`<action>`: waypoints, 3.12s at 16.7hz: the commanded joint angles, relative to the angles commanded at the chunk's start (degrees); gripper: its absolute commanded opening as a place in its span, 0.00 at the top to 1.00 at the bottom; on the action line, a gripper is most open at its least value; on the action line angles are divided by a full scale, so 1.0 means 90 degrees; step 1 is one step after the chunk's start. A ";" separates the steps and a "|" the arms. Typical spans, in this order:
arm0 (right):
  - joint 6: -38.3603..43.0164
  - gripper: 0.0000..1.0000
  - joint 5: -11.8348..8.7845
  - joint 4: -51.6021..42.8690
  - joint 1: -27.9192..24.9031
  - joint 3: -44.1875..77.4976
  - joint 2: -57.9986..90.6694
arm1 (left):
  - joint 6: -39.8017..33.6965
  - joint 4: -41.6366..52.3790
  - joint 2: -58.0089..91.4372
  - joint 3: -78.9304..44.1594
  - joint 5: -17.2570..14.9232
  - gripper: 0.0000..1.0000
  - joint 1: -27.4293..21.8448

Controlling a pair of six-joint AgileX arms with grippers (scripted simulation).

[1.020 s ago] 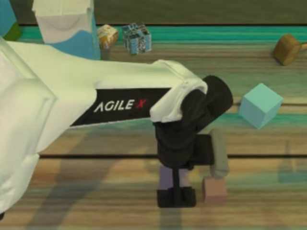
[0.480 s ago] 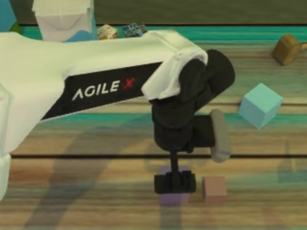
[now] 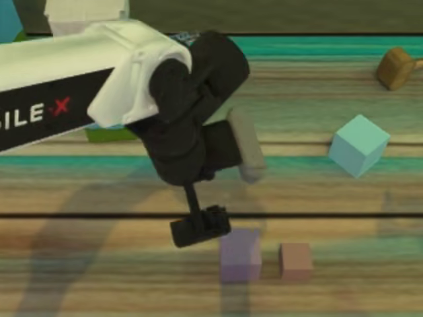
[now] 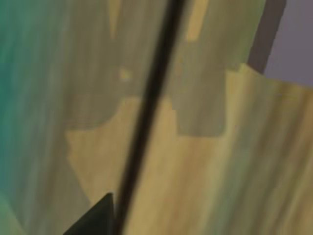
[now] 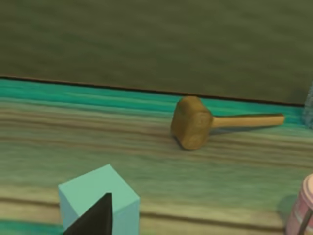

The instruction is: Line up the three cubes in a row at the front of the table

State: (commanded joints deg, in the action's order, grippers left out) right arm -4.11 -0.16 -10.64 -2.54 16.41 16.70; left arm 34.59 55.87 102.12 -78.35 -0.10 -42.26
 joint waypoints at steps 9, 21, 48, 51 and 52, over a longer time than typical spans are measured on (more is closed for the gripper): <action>-0.1295 0.00 0.0050 -0.3349 -0.0514 0.5236 0.6377 | -0.1826 -0.2780 -0.5619 0.4438 0.0103 0.00 0.2503; -0.2587 0.00 0.0053 -0.6681 -0.1052 1.0515 1.2452 | -0.3722 -0.5977 -1.1009 0.8513 0.0027 0.00 0.4707; -0.2649 0.45 0.0050 -0.4947 -0.1094 0.9494 1.3332 | -0.3844 -0.6208 -1.1347 0.8706 0.0011 0.00 0.4823; -0.2649 0.68 0.0050 -0.4947 -0.1094 0.9494 1.3332 | -0.3844 -0.6208 -1.1347 0.8706 0.0011 0.00 0.4823; -0.2649 0.75 0.0050 -0.4947 -0.1094 0.9494 1.3332 | -0.3844 -0.6208 -1.1347 0.8706 0.0011 0.00 0.4823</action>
State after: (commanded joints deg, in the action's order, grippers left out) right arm -27.95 0.29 -55.16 -12.39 101.85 136.69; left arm 0.00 0.00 0.00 0.00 0.00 1.15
